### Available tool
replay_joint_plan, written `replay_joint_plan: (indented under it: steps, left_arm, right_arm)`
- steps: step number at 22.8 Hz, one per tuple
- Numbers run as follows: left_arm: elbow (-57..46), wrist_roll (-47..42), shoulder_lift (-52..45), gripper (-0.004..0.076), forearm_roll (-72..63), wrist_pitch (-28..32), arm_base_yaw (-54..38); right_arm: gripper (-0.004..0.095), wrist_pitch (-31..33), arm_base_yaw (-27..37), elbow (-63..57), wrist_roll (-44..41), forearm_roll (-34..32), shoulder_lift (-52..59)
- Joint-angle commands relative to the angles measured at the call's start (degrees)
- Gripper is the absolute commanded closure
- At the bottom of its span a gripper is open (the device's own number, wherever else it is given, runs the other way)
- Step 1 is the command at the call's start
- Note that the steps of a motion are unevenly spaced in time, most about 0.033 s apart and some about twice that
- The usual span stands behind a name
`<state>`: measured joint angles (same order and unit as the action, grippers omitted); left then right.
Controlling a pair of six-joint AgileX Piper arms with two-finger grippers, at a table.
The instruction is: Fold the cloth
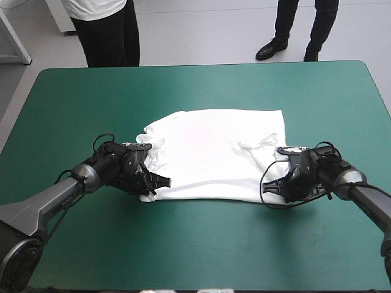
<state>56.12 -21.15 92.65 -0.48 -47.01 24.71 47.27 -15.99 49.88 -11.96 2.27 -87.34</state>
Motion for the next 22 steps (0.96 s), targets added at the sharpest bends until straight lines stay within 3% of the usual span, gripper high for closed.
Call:
replay_joint_plan:
  steps: [1,10,17,22]
  left_arm:
    - [1.7,-0.18,0.21,0.0734,1.83,-1.82,0.16]
    - [16.26,3.05,-4.72,0.0734,5.26,-11.69,0.16]
    - [23.82,3.92,-4.47,0.0734,8.41,-11.02,0.16]
    - [28.84,2.7,-3.67,0.0734,13.27,-4.58,-1.14]
  right_arm:
    - [0.0925,-0.1,-0.02,-0.48,0.54,0.47,-2.16]
    - [0.0925,6.41,-0.02,14.0,3.05,-0.32,3.97]
    - [0.0925,6.19,-0.02,22.46,2.79,-2.27,3.97]
    - [0.0925,2.31,0.25,30.23,1.94,-6.54,1.15]
